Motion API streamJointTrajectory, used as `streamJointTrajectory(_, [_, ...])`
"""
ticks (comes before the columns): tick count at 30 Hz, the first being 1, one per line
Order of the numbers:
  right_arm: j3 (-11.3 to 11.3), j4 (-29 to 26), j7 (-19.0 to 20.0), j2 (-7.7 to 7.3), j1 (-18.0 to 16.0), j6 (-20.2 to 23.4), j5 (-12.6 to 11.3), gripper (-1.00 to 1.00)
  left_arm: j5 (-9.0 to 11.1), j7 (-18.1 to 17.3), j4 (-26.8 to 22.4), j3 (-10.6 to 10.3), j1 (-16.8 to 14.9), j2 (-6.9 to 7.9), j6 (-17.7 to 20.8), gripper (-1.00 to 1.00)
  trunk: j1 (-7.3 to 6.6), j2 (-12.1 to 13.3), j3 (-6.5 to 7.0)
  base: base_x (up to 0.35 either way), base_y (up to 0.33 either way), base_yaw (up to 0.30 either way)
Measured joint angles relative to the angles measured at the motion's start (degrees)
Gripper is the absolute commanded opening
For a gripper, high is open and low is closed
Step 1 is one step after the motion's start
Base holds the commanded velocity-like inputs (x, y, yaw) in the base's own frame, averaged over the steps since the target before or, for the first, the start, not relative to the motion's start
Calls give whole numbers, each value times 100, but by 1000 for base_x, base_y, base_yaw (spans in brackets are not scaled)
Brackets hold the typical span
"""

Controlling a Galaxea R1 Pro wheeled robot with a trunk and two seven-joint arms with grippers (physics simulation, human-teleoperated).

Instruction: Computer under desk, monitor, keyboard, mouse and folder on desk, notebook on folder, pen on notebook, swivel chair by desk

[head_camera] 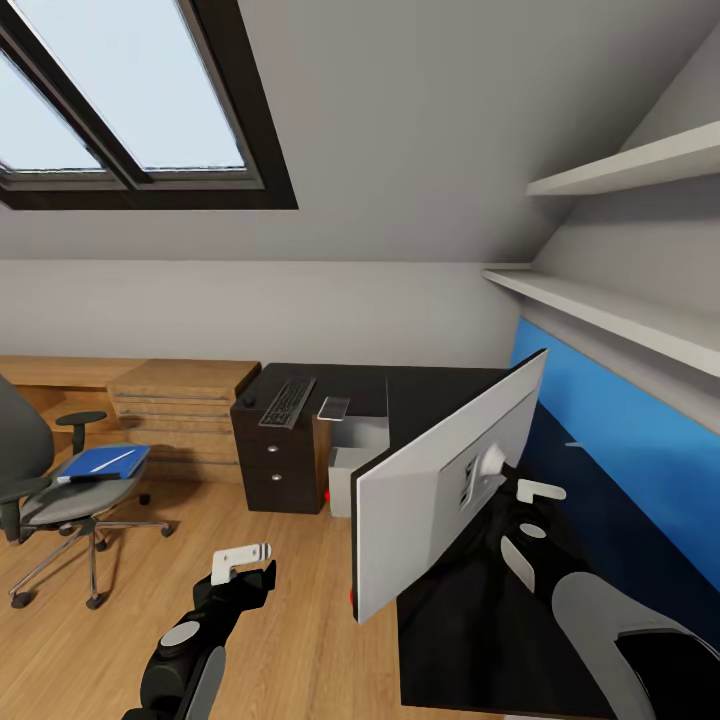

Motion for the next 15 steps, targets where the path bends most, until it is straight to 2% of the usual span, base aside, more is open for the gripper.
streamJointTrajectory(15, [17, 2, -2, -1, 0, -6, -24, -100, -4, 0, 0, 0, 0, 0, 0, 100, 0, 0, 0, 0, 0, 0])
